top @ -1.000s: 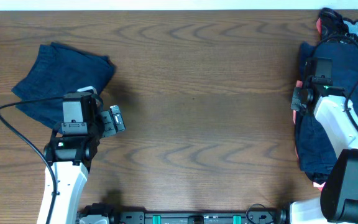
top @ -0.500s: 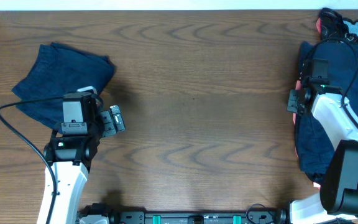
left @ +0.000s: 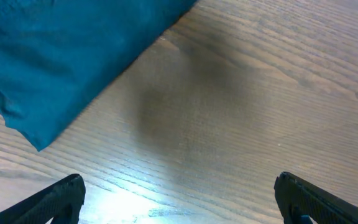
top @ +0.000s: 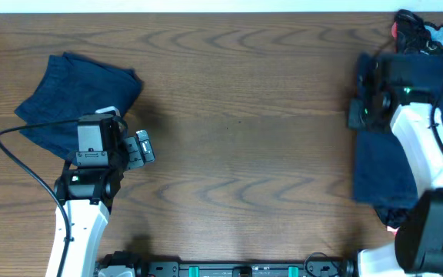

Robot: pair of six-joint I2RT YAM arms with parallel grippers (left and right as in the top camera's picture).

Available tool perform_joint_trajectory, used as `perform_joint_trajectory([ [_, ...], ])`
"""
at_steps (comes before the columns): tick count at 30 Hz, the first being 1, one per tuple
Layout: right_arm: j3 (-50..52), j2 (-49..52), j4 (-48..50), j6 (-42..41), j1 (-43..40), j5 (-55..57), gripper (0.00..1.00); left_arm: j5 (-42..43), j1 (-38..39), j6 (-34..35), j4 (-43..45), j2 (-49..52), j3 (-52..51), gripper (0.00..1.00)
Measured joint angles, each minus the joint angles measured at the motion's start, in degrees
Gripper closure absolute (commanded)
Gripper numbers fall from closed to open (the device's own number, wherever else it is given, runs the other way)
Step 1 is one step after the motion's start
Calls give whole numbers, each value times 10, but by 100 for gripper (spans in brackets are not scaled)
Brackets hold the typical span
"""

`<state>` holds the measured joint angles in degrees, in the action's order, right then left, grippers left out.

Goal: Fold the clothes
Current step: 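Pull the navy pants out toward the table center with the right gripper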

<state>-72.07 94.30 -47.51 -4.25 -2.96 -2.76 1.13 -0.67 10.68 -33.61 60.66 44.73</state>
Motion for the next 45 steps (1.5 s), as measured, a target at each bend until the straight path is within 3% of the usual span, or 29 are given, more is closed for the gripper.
perform_joint_trajectory([
  [6, -30, -13, 67, -24, 116, -89, 99, 0, 0, 0, 0, 0, 0, 2],
  [12, -29, 49, 232, -98, 223, -129, 97, 0, 0, 0, 5, 0, 0, 2],
  [13, -28, 59, 260, -109, 241, -132, 91, 0, 0, 0, 6, 0, 0, 2],
  [14, -28, 71, 286, -118, 261, -135, 78, 0, 0, 0, 6, 0, 0, 2],
  [17, -29, 91, 315, -127, 313, -132, 28, 0, 0, 0, 10, 0, 0, 2],
  [19, -29, 96, 295, -124, 344, -103, 1, 0, 0, 11, 12, 0, 0, 2],
  [24, -28, 91, 186, -118, 342, 40, 1, 20, 0, 87, 12, 0, 0, 2],
  [30, -26, 24, 61, -115, 241, 162, 1, 133, 14, 166, 48, 21, 0, 2],
  [38, -28, -44, -42, -114, 99, 206, 1, 194, 112, 230, 84, 156, 0, 2],
  [45, -28, -44, -80, -115, 46, 208, 1, 249, 209, 295, 202, 308, 0, 1],
])
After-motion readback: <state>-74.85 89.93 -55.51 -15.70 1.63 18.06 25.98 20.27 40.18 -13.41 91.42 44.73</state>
